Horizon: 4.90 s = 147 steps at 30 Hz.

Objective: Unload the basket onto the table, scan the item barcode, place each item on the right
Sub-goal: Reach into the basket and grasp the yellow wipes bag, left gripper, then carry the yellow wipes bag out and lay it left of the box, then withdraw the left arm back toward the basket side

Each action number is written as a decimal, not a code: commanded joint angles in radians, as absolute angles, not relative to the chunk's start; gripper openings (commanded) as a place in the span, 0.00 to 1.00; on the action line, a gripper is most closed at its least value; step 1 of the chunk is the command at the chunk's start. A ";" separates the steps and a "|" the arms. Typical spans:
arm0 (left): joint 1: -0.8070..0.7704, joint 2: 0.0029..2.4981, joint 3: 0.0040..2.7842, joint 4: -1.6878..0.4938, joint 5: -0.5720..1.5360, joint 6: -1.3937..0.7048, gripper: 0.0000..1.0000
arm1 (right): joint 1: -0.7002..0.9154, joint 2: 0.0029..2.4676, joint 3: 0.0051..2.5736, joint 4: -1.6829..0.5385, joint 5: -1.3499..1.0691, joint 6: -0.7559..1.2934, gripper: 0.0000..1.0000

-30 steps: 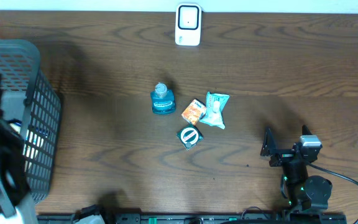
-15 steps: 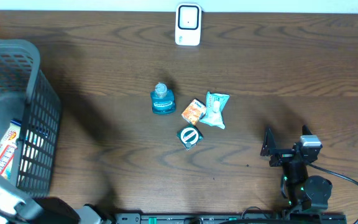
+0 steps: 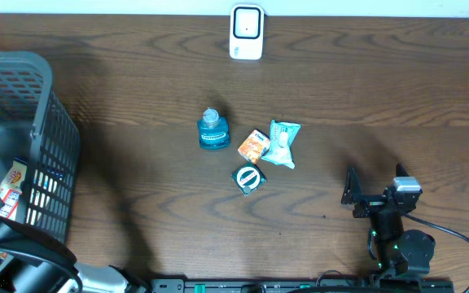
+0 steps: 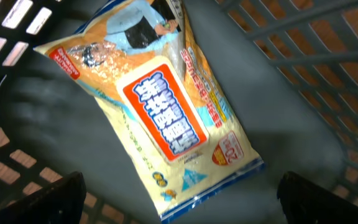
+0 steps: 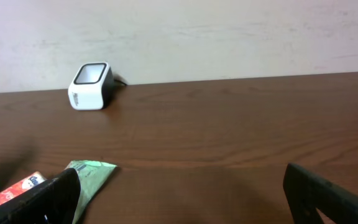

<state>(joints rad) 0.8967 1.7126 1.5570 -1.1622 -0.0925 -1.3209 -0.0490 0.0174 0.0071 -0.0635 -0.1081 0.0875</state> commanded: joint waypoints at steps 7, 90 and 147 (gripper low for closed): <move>0.902 1.853 1.525 -1.162 -0.143 -1.345 0.98 | -0.045 0.014 0.006 -0.067 -0.110 0.096 0.99; -0.256 1.423 1.331 -1.039 -0.038 -0.787 0.07 | -0.045 0.014 0.006 -0.067 -0.110 0.097 0.99; -0.450 0.990 1.123 -0.704 -0.598 -0.964 0.31 | -0.045 0.014 0.006 -0.067 -0.110 0.096 0.99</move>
